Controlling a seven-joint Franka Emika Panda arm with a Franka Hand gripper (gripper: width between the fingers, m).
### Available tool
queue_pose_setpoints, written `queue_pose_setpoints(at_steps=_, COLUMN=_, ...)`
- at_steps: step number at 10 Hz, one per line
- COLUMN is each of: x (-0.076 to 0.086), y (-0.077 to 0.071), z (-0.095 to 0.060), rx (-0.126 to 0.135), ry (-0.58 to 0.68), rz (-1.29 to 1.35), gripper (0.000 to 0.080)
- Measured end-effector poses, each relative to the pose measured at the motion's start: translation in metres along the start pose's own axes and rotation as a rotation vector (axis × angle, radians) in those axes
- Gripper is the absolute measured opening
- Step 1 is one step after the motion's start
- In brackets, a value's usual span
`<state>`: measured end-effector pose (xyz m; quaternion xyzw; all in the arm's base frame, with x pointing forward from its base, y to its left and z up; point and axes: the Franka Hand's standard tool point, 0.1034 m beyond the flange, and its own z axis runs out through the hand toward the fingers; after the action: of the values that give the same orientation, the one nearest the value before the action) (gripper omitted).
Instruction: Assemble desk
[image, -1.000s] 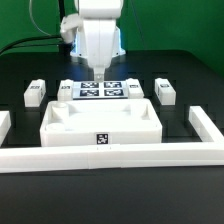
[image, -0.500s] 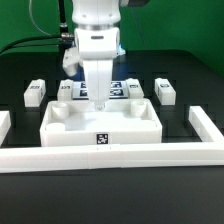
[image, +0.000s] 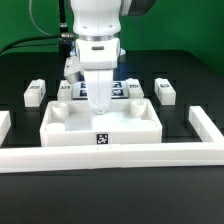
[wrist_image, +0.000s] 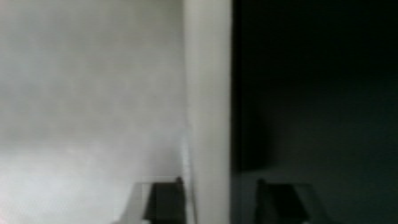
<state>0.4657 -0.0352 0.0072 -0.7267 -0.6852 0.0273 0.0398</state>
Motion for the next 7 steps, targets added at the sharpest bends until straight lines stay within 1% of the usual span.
queue_pose_setpoints(at_steps=1, x=0.0000, y=-0.0001, z=0.0002, rx=0.000, ry=0.000, rz=0.000, gripper=0.0077)
queue_pose_setpoints(at_steps=2, x=0.0001, y=0.0023, z=-0.0015, rx=-0.010, ry=0.000, rz=0.000, gripper=0.0058)
queue_pose_setpoints(at_steps=7, x=0.0001, y=0.0027, z=-0.0017, rx=-0.012, ry=0.000, rz=0.000, gripper=0.0058)
